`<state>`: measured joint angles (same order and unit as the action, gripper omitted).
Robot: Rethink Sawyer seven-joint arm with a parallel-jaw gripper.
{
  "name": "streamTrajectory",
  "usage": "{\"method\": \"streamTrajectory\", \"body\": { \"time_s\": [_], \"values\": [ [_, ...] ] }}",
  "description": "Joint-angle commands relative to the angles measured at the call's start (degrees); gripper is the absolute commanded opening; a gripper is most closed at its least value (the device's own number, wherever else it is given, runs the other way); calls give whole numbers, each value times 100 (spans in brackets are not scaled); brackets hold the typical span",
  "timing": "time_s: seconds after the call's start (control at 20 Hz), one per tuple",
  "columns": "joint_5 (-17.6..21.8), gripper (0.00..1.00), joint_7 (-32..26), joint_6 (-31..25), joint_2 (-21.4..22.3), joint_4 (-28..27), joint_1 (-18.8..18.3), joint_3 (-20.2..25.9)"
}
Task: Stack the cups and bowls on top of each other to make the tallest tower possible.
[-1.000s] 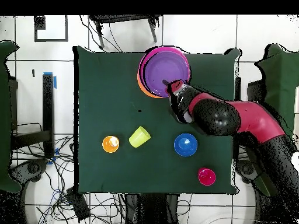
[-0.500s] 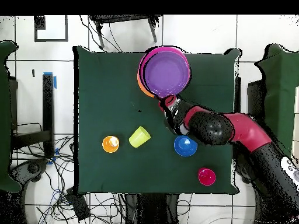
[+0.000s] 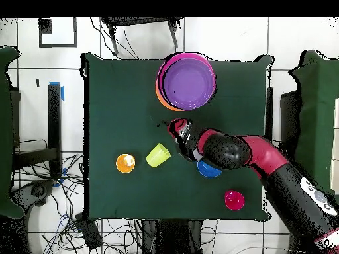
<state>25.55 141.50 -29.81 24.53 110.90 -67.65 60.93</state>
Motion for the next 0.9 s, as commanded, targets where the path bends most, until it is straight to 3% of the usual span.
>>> {"method": "streamTrajectory", "body": {
  "time_s": [0.05,0.5,0.9],
  "values": [
    [412,100,-1086,-126,-537,233,163,-249],
    [614,100,-1533,-268,-854,-248,96,-173],
    [712,100,-1648,-322,-842,-546,110,-122]
  ]
}}
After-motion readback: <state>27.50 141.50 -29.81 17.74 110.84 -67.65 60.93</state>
